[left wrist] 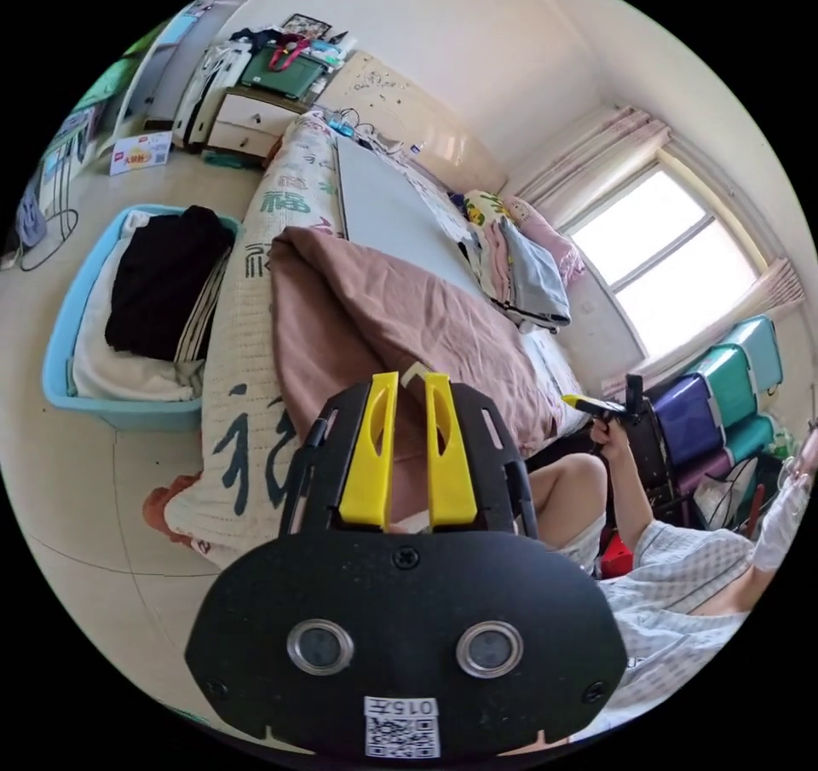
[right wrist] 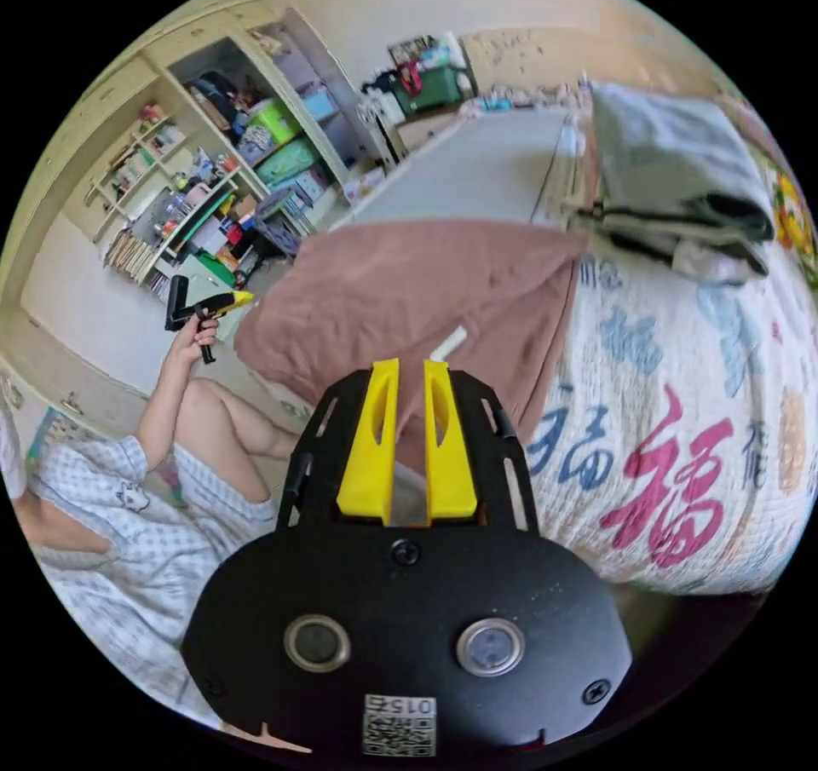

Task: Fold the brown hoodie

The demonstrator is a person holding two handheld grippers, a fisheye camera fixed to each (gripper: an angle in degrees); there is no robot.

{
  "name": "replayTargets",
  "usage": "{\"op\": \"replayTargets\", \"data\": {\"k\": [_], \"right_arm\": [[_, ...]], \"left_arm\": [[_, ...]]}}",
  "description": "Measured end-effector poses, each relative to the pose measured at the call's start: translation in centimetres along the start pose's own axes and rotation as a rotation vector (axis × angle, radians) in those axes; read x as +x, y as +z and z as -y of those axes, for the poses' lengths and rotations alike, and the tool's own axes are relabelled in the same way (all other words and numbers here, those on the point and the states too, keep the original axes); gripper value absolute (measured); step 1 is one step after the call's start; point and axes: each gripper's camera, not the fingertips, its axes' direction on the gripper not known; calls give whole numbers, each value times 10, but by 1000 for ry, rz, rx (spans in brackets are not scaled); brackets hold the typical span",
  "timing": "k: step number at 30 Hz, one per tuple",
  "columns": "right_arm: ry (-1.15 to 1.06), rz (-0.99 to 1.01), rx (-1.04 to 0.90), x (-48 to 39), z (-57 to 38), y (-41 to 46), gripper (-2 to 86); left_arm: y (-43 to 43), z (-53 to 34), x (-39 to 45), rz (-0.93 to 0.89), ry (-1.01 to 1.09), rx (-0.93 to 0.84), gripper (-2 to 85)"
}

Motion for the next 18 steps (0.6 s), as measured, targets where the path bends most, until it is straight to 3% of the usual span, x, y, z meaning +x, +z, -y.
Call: {"op": "replayTargets", "data": {"k": [5, 13, 16, 18], "right_arm": [[-286, -129, 182, -112, 6, 22, 42], [-455, 130, 33, -263, 13, 129, 110], [-530, 100, -37, -307, 11, 164, 122], [-548, 5, -59, -328, 11, 185, 125]], "left_arm": [[9, 24, -17, 14, -119, 137, 76], [25, 52, -60, 135, -267, 289, 107], [44, 62, -85, -104, -363, 262, 110], [54, 77, -88, -81, -352, 235, 108]]}}
